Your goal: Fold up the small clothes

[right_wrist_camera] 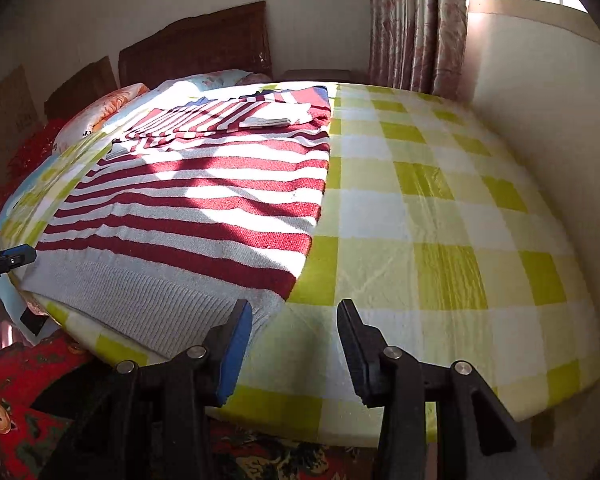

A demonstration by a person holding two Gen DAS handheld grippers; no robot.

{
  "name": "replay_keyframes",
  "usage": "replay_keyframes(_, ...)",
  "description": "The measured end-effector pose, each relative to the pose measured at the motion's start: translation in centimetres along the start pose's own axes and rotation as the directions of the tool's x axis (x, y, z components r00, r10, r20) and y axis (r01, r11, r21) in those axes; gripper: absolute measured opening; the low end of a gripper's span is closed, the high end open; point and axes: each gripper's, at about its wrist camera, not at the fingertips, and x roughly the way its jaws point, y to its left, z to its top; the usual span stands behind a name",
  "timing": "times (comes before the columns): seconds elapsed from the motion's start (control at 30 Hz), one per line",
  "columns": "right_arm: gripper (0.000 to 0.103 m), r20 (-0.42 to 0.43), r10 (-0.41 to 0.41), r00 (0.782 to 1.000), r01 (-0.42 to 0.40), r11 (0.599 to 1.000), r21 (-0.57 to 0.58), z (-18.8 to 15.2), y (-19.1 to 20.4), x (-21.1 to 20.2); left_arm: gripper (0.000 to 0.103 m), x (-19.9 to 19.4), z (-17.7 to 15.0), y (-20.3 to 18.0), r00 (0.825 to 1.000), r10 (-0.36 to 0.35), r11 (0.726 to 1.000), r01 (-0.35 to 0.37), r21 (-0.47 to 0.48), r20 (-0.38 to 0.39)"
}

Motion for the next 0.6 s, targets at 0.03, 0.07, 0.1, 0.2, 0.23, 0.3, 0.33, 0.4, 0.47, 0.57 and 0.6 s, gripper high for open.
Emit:
replay_keyframes(0.03, 0.045, -0.015, 0.026, 1.0, -0.025, 0.999, 0.043, 0.1, -0.7, 0.2, 0.103, 0.0, 0.0, -0.1, 1.0, -0.001, 1.0, 0.001, 0.002, -0.004)
replay_keyframes(0.07, 0.045, -0.029, 0.067, 0.997, -0.065, 0.994, 0.087, 0.0, -1.2, 0.5, 0.103, 0.1, 0.0, -0.3, 1.0, -0.006, 1.0, 0.006, 0.006, -0.011)
replay_keyframes(0.1, 0.045, -0.04, 0.109, 0.993, -0.104, 0.988, 0.114, -0.1, -1.3, 0.7, 0.103, 0.0, -0.1, -0.5, 0.999, -0.026, 1.0, 0.026, 0.011, -0.019)
replay_keyframes(0.2, 0.044, -0.057, 0.166, 0.984, -0.163, 0.985, 0.06, -0.3, 1.0, 1.0, 0.103, -0.3, -0.6, -1.5, 0.991, -0.125, 0.992, 0.125, 0.013, -0.043)
replay_keyframes(0.23, 0.04, -0.067, 0.19, 0.98, -0.188, 0.982, 0.028, -0.5, 2.2, 1.1, 0.103, -0.3, -0.7, -2.1, 0.987, -0.15, 0.988, 0.152, 0.025, -0.052)
replay_keyframes(0.3, 0.037, -0.072, 0.198, 0.977, -0.201, 0.979, -0.027, -0.9, 4.2, 1.2, 0.103, -0.3, -0.7, -2.6, 0.984, -0.171, 0.984, 0.173, 0.038, -0.057)
replay_keyframes(0.33, 0.037, -0.071, 0.19, 0.979, -0.194, 0.98, -0.051, -1.0, 4.9, 1.2, 0.103, -0.3, -0.6, -2.7, 0.984, -0.169, 0.985, 0.171, 0.037, -0.059)
replay_keyframes(0.4, 0.033, -0.076, 0.188, 0.979, -0.192, 0.98, -0.058, -1.1, 5.3, 1.2, 0.103, -0.4, -0.5, -2.0, 0.98, -0.187, 0.982, 0.188, 0.009, -0.067)
replay_keyframes(0.47, 0.03, -0.084, 0.215, 0.973, -0.217, 0.976, -0.026, -1.3, 4.5, 1.0, 0.103, -0.6, -0.5, -0.9, 0.97, -0.231, 0.973, 0.228, -0.039, -0.078)
replay_keyframes(0.57, 0.03, -0.083, 0.265, 0.961, -0.265, 0.964, 0.015, -1.9, 3.6, 0.6, 0.103, -0.7, -0.5, 0.0, 0.955, -0.279, 0.959, 0.272, -0.074, -0.101)
replay_keyframes(0.6, 0.03, -0.078, 0.269, 0.96, -0.268, 0.963, 0.019, -1.9, 3.6, 0.6, 0.103, -0.7, -0.4, -0.1, 0.955, -0.278, 0.96, 0.27, -0.079, -0.107)
